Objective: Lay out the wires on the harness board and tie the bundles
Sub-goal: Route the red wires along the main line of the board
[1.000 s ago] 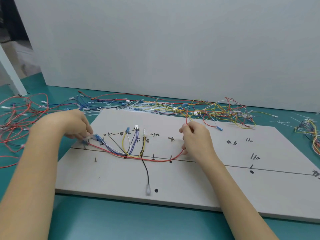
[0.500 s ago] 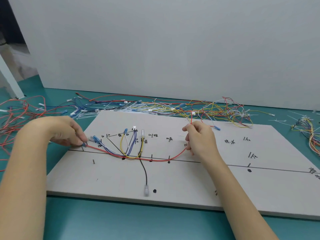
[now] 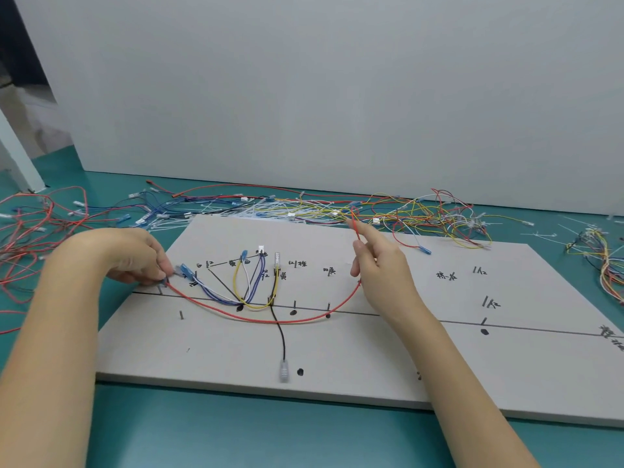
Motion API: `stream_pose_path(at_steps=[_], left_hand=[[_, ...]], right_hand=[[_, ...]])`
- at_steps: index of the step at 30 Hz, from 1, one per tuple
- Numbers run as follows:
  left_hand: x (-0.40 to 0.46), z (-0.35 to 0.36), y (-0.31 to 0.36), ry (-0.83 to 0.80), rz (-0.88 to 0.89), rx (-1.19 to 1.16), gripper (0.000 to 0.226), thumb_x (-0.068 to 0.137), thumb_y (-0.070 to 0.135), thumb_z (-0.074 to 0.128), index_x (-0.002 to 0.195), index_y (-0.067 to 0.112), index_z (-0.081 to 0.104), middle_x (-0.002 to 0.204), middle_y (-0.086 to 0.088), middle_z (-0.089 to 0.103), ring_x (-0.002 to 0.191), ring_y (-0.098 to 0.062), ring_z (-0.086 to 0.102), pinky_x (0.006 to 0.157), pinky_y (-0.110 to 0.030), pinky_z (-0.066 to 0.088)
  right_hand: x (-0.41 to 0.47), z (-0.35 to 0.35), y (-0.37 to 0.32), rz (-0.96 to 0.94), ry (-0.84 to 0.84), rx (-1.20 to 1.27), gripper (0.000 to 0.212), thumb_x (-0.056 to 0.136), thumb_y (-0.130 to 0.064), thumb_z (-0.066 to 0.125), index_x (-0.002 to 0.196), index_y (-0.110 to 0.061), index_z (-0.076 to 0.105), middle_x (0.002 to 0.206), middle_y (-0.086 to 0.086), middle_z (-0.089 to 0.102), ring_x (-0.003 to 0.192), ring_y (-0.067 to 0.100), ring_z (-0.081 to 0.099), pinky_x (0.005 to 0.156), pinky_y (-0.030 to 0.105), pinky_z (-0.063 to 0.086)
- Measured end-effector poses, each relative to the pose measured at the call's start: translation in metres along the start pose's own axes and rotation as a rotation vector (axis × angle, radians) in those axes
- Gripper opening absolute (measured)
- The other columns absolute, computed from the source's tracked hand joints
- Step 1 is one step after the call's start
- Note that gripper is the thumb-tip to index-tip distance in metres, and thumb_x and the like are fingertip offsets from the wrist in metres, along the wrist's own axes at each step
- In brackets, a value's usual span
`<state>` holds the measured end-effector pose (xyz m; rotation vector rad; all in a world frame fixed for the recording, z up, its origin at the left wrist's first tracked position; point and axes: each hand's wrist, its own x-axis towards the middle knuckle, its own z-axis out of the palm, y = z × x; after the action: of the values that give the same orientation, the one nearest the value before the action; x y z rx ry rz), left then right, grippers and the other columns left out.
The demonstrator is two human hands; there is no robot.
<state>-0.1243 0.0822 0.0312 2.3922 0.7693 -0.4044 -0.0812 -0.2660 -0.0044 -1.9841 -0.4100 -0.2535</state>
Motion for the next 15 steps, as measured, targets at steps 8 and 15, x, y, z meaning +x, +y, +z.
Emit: stream_pose_path(at_steps=[8,15], left_hand=[[0.002,0.005,0.004,0.03,-0.011,0.034,0.013,0.09,0.005,0.062,0.088,0.014,0.07,0.058,0.002,0.07,0.061,-0.013,0.06,0.051,-0.019,0.039],[0.002,0.005,0.004,0.052,-0.006,0.034,0.011,0.087,0.004,0.066,0.085,0.014,0.07,0.071,-0.004,0.072,0.071,-0.017,0.062,0.055,-0.022,0.043]], right_hand=[[0.001,-0.005,-0.002,-0.097,0.06,0.022,0.037,0.1,-0.005,0.042,0.123,-0.023,0.065,0.08,-0.001,0.054,0.066,-0.003,0.047,0.06,0.018,0.037],[0.005,-0.016,-0.009,0.057,0.224,0.399,0.023,0.097,-0.01,0.048,0.097,-0.018,0.069,0.057,-0.003,0.052,0.049,0.006,0.04,0.05,0.02,0.031]])
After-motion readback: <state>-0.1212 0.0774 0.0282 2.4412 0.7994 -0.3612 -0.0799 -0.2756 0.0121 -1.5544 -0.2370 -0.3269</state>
